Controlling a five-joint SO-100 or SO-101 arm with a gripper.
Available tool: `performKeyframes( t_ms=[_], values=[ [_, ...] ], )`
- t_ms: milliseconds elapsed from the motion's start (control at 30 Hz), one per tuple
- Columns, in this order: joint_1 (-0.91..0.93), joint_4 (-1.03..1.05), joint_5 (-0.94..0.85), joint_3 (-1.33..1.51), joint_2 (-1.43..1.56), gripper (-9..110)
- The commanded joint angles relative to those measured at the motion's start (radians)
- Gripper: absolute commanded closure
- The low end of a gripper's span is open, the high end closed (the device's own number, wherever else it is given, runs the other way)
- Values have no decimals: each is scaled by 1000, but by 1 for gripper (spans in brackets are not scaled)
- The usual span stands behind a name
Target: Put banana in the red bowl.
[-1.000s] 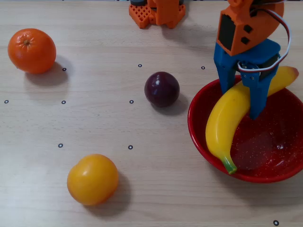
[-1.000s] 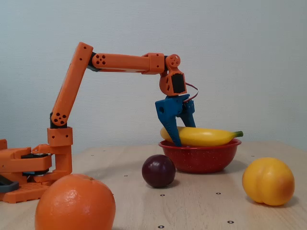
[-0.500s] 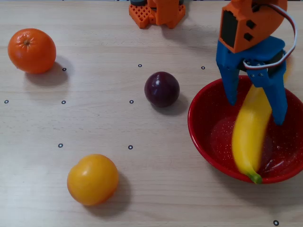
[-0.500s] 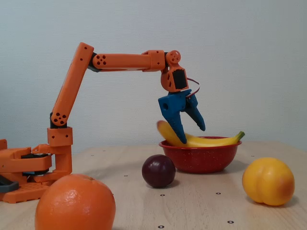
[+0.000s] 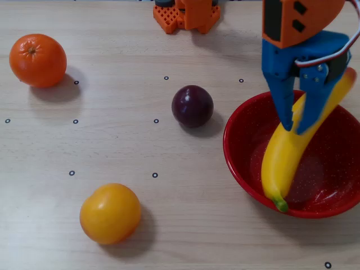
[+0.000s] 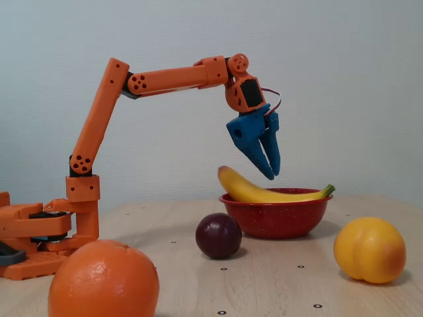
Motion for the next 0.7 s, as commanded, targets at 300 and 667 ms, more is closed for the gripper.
performKeyframes(
  t_ms=[300,667],
  values=[
    [98,-20,2,58,360,102],
    [202,-173,8,552,798,102]
  ],
)
